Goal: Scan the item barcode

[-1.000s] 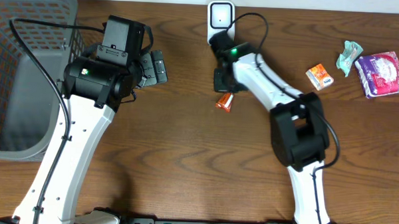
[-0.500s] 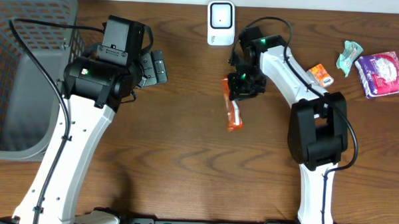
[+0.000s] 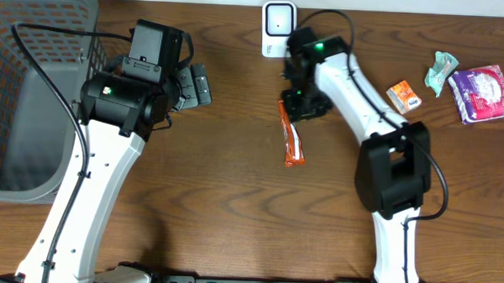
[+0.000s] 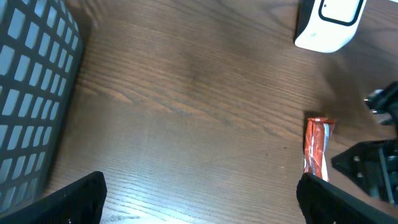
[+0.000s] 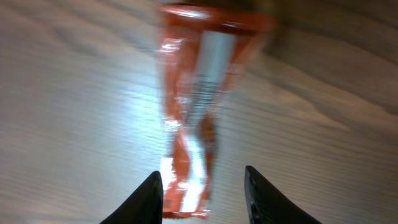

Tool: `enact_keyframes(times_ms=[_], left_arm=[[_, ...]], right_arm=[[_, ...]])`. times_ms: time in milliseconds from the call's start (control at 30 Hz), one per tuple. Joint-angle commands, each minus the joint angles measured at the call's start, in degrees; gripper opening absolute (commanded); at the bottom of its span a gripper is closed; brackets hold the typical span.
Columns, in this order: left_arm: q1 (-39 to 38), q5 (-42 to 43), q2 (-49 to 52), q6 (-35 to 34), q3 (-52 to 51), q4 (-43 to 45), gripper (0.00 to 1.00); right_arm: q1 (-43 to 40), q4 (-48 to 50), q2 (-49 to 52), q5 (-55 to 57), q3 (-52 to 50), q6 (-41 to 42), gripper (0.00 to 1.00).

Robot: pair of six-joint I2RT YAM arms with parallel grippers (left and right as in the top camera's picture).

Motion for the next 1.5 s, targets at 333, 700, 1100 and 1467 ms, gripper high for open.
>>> enact_keyframes(times_ms=[333,700,1100,1467], left_arm=[[0.2,-0.5,-0.1,0.3,0.8,-0.2,0.98],[0.2,-0.5,-0.1,0.3,0.8,-0.2,0.98],[0.2,-0.5,-0.1,0.3,0.8,-0.1,0.98],[0.2,-0.5,-0.1,0.3,0.8,-0.2,0.98]], right_arm=[[10.7,9.6,-1.5,20.0,-10.8,6.8,0.39],[10.9,17.9,-1.5,30.3,-20.3,6.9,0.43],[9.6,26.6,-1.5,20.8,-29.7,7.5,0.26],[6.1,27.0,-1.5,-8.7,-27.7,3.7,0.01]])
